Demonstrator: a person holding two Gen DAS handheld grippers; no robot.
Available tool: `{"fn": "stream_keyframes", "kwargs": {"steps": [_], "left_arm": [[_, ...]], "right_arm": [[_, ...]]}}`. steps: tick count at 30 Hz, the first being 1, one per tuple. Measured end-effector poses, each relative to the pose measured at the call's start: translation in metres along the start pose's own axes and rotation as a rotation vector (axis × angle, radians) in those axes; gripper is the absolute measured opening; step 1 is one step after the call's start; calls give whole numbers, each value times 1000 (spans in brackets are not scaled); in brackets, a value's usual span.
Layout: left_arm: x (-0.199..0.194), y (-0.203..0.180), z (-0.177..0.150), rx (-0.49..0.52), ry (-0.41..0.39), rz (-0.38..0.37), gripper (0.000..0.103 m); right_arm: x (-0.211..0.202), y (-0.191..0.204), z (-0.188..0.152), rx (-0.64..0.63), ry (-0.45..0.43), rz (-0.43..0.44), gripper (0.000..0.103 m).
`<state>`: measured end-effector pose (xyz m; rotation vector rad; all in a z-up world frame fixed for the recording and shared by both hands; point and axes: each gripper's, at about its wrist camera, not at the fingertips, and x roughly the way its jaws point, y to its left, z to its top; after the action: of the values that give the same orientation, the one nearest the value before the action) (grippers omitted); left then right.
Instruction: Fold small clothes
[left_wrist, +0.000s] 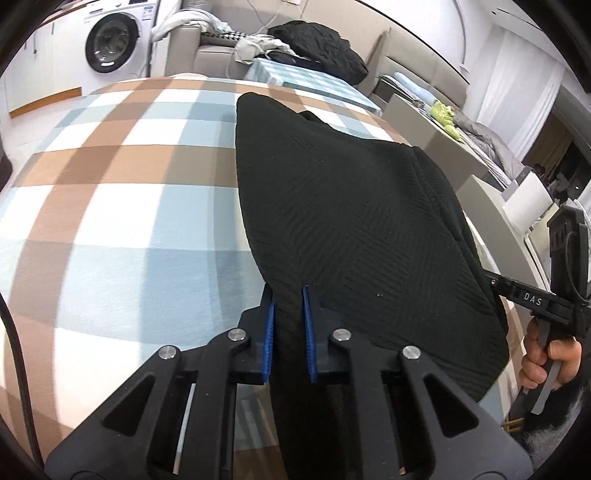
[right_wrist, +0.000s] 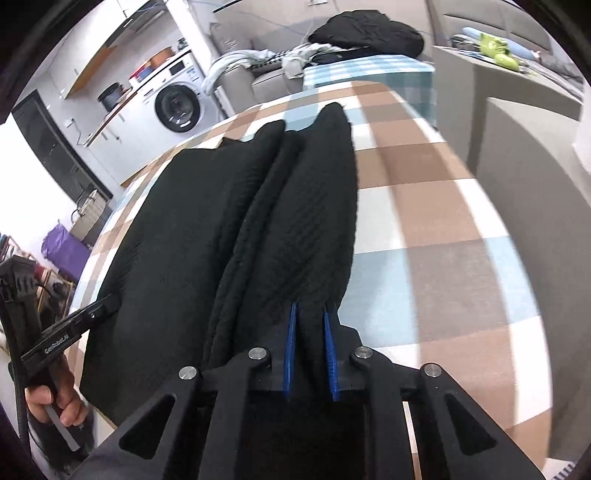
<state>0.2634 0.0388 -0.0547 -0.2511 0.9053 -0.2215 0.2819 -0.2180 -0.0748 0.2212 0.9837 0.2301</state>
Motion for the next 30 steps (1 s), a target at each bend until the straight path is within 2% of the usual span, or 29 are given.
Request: {"fn": "stream_keyframes", "kwargs": {"steps": [5,8,10,12,13,14,15,19,21,25,30], "left_arm": [[-20,33,-5,-18,-15,66,11],[-31,54,-7,-43,-12,95,12],[-37,64,-7,-62,-7,98,14],[-45,71,-8,-82,-16,111,23],[-48,74,-8,-90,-10,129,33],[-51,76,-9,-103,-5,146,37],[-54,79,-9,-113,-13,139,38],[-64,75,-12,-107,-35,100,49],[-66,68,-12,-96,-40,83,56],[-71,53,-15,-64,-46,59,73],[-74,45,-18,-43,-56,53,74]], "right_arm": [[11,35,-4,-43,32,62,16],[16,50,-6,-25,69,157,16],[16,54,-8,-26,79,153,18],[7,53,-9,-39,65,125,23],[0,51,-9,-34,53,125,29],[-5,50,-7,-28,37,129,32],[-13,48,-4,-15,19,134,39],[-27,63,21,-36,-25,203,43],[-13,75,31,-36,-11,232,49],[28,90,39,-32,44,266,49],[70,97,59,13,71,273,47]]}}
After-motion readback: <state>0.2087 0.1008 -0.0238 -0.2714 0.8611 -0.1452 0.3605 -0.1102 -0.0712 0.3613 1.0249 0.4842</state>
